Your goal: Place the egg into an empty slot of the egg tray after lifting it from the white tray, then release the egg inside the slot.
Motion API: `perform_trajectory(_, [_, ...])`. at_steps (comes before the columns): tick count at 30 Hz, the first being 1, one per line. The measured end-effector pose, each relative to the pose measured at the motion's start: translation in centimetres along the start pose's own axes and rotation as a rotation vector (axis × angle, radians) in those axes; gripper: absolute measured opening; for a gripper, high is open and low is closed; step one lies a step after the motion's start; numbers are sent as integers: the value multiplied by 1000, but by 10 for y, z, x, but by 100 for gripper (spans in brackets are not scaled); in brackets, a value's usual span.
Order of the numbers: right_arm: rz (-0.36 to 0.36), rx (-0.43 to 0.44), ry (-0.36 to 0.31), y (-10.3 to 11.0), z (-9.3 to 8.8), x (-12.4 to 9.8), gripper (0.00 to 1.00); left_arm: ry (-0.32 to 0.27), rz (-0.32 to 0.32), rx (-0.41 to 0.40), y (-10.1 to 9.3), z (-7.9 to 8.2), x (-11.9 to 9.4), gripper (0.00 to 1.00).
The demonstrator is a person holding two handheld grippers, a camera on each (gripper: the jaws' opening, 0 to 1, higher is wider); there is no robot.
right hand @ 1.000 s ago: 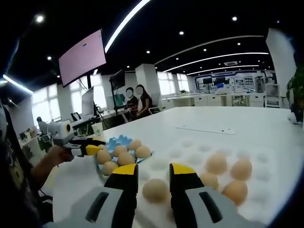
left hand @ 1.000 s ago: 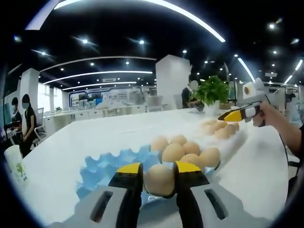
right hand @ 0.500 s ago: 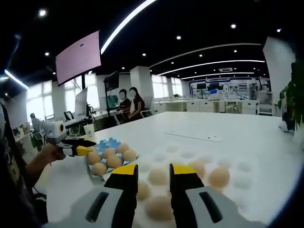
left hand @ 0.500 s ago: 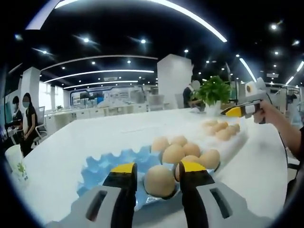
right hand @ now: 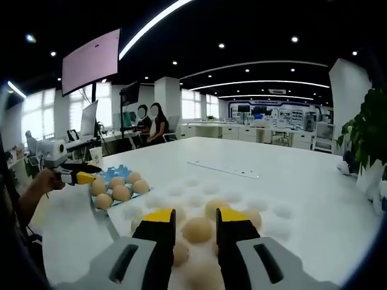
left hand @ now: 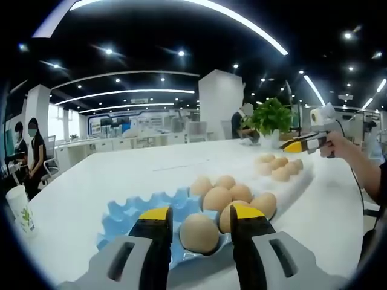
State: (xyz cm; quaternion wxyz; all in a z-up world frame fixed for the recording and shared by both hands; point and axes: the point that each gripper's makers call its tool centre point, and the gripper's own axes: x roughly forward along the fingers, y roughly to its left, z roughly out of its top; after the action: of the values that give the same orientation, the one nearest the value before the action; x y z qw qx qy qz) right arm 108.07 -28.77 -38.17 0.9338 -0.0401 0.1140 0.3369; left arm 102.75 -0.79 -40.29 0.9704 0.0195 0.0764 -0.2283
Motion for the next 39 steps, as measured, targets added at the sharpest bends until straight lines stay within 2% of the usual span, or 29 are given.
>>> perform_trajectory(9, [-35,4,12,-13,-8,-4,28,1,0,-3,0,0,0,39])
perform_trajectory(13, [-49,-6,40,-18,-16,-4,28,-1,0,-7,0,-1,0,38])
perform_trajectory(16, [-29,-42,73,-22,-22,-3,28,-2,-1,-15,0,-1,-1,38])
perform_trajectory(22, [-17,-44,96,-36,-24,-6,28,-5,-2,-18,-1,-2,-1,38])
perform_trajectory(25, [28,-78,109,-36,-25,-5,27,-6,-3,-21,-1,-2,-1,38])
perform_trajectory(28, [73,-168,160,-35,-32,-4,27,-5,-5,-19,-1,-2,-1,38])
perform_trajectory(29, [87,-177,141,-34,-29,-3,27,-4,-5,-18,-1,-2,-1,38])
perform_trajectory(36, [260,-230,152,-24,-30,1,26,-1,-7,-16,-2,-2,0,38])
perform_trajectory(39, [297,-214,164,-25,-32,2,26,0,-8,-15,-2,-2,0,38])
